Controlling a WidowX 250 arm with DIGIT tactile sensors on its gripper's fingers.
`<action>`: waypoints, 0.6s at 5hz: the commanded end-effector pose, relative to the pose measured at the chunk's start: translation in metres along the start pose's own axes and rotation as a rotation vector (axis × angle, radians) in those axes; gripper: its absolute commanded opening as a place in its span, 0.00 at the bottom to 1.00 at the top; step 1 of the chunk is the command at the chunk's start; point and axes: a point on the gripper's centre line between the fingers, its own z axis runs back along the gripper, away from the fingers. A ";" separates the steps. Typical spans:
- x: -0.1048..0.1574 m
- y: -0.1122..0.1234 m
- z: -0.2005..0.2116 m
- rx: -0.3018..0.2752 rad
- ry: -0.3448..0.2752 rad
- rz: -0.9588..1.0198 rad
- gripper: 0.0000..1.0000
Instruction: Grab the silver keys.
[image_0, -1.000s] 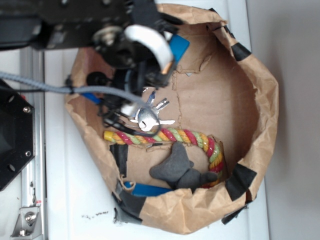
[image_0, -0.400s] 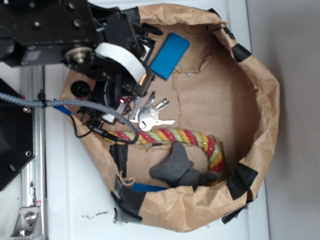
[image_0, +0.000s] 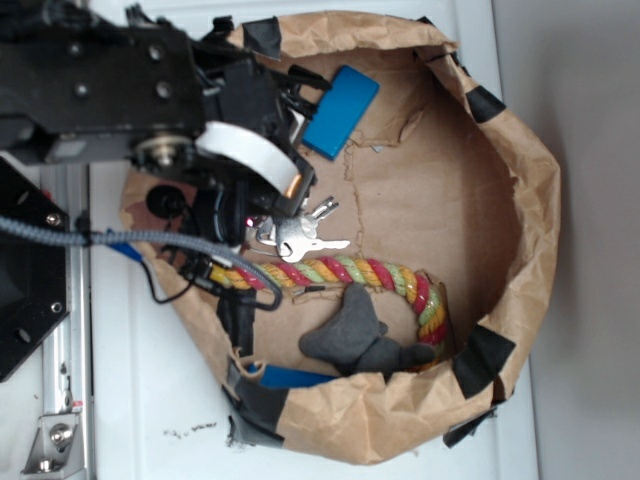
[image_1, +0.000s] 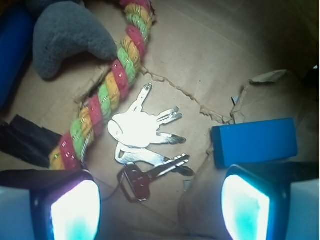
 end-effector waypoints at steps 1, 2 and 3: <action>0.030 -0.002 0.000 0.047 0.004 0.038 1.00; 0.033 -0.002 -0.004 0.027 0.024 0.021 1.00; 0.031 0.000 -0.002 0.022 0.028 0.015 1.00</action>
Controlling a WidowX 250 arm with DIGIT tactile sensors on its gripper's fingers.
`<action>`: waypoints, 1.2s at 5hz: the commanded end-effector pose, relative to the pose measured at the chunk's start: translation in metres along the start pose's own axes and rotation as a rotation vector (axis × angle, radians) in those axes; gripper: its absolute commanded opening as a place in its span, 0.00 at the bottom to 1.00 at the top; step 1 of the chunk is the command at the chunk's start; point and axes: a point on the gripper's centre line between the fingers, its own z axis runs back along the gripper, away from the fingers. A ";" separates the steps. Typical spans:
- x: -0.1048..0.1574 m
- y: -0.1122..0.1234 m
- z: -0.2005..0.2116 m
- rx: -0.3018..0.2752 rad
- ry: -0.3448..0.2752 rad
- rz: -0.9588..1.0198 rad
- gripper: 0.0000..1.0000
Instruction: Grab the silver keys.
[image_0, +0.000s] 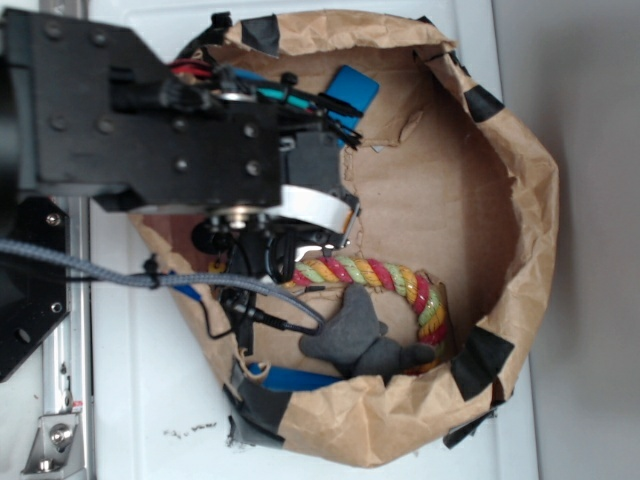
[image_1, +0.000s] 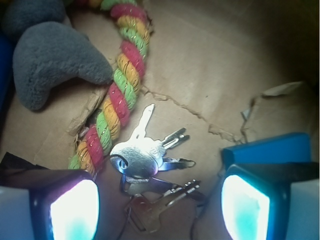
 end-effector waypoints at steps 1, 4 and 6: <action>0.007 0.006 0.014 0.015 -0.035 -0.045 1.00; 0.004 -0.002 0.014 -0.073 -0.027 0.002 1.00; 0.002 -0.011 0.001 -0.089 -0.023 0.016 1.00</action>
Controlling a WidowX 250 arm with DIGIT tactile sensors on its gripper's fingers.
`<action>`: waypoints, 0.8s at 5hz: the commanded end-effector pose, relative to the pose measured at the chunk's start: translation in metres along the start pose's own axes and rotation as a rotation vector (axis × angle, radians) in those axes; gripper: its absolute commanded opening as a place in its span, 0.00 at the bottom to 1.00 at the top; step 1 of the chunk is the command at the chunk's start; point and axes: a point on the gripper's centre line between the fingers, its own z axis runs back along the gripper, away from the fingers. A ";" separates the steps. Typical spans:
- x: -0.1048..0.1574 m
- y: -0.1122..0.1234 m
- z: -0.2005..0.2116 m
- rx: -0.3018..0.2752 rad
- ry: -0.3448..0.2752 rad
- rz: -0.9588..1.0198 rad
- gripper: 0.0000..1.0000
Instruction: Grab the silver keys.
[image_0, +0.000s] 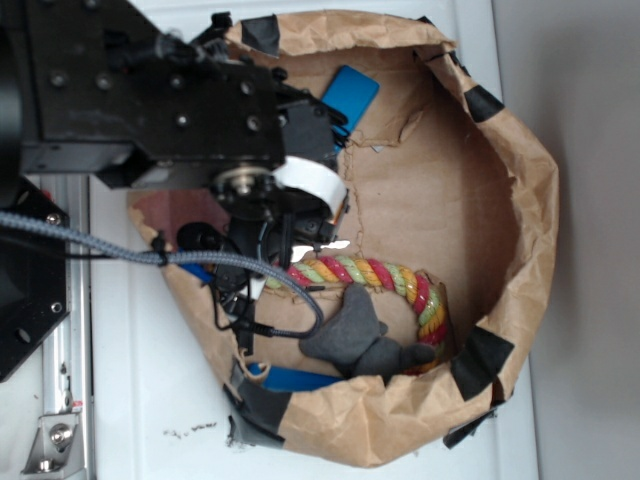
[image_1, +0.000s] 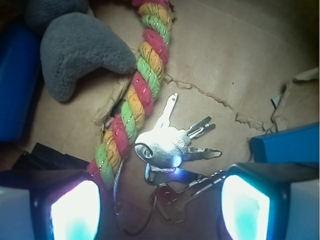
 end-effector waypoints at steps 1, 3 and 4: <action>0.010 0.001 -0.008 0.033 -0.023 -0.022 1.00; 0.004 0.010 -0.017 0.045 -0.038 -0.045 1.00; 0.003 0.012 -0.024 0.058 -0.046 -0.051 1.00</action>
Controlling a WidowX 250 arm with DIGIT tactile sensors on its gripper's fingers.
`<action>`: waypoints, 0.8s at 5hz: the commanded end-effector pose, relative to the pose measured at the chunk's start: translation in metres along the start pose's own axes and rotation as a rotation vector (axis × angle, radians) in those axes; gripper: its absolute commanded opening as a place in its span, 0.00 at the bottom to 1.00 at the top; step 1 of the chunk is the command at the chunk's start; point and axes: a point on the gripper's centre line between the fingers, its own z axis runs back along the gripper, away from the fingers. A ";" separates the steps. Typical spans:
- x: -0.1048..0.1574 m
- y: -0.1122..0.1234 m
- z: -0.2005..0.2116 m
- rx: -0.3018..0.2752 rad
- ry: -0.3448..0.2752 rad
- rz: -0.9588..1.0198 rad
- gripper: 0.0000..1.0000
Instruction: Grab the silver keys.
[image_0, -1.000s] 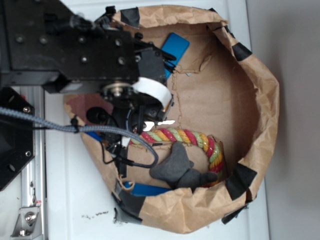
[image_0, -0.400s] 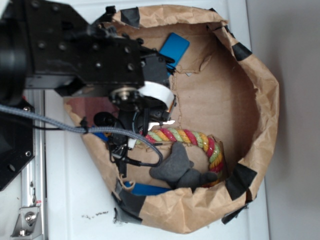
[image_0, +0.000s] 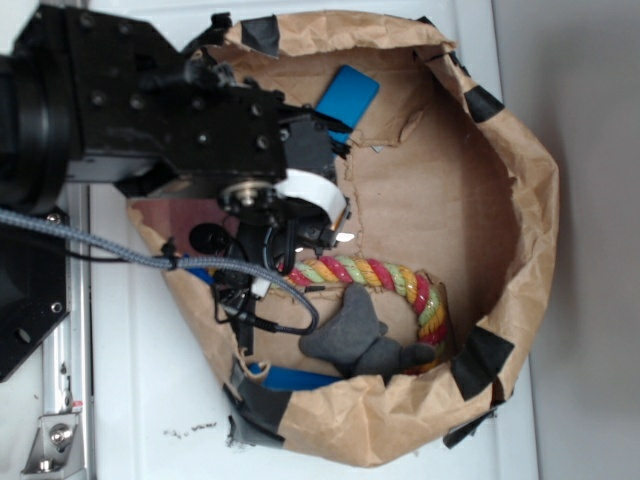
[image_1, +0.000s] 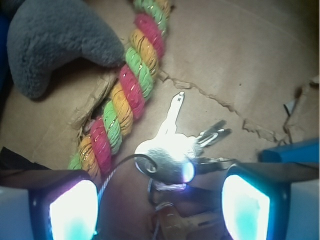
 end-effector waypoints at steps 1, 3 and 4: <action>-0.001 0.007 -0.003 0.032 -0.032 -0.005 1.00; -0.008 0.008 0.007 0.006 -0.014 -0.033 1.00; -0.005 0.006 0.016 -0.030 0.001 -0.019 1.00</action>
